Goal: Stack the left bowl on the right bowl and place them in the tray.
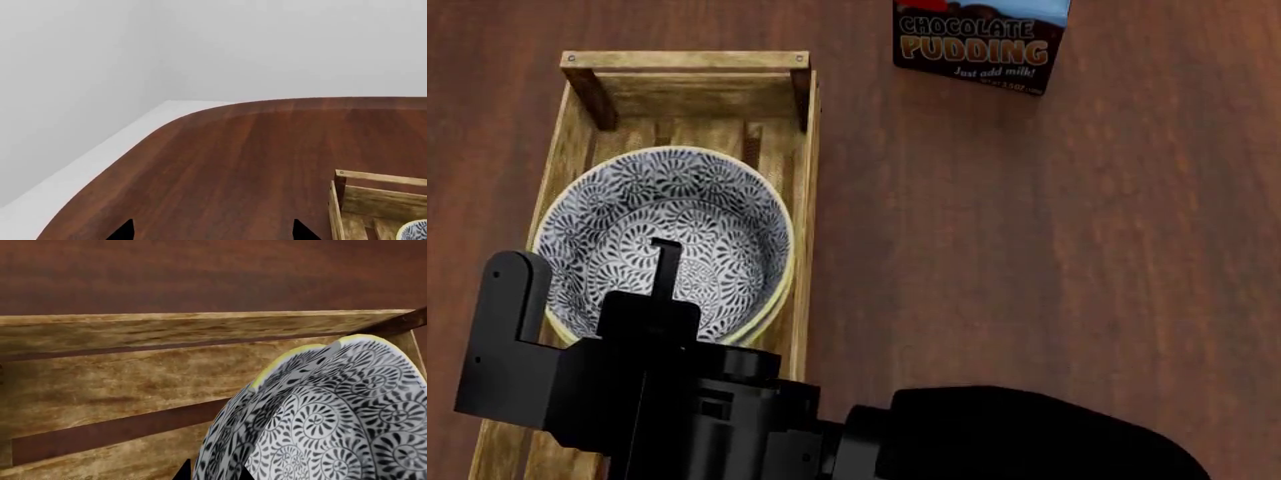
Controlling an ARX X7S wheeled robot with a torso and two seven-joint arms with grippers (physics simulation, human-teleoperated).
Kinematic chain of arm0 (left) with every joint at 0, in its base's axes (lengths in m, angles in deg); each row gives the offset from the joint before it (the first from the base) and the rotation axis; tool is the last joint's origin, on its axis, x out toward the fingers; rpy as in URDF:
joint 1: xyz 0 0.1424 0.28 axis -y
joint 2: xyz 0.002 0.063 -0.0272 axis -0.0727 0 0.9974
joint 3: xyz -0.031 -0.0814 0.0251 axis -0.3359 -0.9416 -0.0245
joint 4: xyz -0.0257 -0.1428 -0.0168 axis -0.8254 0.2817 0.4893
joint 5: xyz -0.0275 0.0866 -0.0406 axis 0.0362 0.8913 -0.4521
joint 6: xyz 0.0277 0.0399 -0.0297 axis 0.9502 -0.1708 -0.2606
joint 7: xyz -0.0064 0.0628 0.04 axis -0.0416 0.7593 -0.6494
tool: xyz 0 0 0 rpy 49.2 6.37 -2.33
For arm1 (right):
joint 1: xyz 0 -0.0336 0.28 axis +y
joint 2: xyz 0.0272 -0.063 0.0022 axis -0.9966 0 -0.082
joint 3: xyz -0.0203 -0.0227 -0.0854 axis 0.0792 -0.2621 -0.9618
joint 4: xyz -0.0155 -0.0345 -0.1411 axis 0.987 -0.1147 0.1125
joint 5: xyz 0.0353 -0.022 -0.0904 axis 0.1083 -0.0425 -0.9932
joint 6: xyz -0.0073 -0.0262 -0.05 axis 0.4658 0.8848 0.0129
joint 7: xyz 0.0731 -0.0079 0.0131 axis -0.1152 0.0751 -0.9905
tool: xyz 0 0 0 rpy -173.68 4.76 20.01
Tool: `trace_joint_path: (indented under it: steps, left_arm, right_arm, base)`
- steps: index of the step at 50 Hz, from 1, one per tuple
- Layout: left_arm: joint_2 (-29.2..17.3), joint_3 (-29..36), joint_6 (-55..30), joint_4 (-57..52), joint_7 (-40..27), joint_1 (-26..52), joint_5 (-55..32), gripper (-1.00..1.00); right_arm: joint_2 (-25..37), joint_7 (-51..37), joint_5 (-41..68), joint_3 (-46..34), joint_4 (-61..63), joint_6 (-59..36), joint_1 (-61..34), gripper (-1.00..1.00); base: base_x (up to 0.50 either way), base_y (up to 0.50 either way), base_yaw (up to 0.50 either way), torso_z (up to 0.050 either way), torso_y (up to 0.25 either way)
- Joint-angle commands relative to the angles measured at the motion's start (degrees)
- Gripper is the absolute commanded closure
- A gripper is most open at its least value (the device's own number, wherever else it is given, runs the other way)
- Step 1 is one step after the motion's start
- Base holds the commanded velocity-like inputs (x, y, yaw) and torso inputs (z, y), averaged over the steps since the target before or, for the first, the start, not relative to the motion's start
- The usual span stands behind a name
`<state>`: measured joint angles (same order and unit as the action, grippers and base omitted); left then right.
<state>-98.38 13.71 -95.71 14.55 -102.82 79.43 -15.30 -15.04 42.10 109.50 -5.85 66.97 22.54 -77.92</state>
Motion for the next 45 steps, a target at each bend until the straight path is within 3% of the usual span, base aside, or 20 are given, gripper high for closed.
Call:
trace_joint_path:
  steps: [1,21,22,45]
  left_arm:
    - [-0.1,-0.1,0.0,-0.1,-0.1,-0.1,-0.2,-1.0]
    - [-0.2,0.2,0.3,0.4,-0.1,-0.1,0.0,-1.0]
    - [-0.2,0.2,0.3,0.4,-0.1,-0.1,0.0,-1.0]
    - [-0.2,-0.1,0.7,0.4,-0.1,-0.5,-0.4,-1.0]
  right_arm:
    - [-0.2,5.2,-4.7,0.4,0.0,-0.1,0.7,1.0]
    - [-0.2,5.4,-4.7,0.4,-0.6,0.3,1.9,1.0]
    - [-0.2,5.3,-4.5,0.4,-0.7,0.3,1.9,-1.0]
    - [-0.2,4.4,-3.5,0.4,1.3,-0.9,1.5,-1.0]
  base:
    - [0.0,0.0,0.0,0.0,0.0]
    - [0.0,0.0,0.0,0.0,0.0]
    - [0.0,0.0,0.0,0.0,0.0]
    - [0.0,0.0,0.0,0.0,0.0]
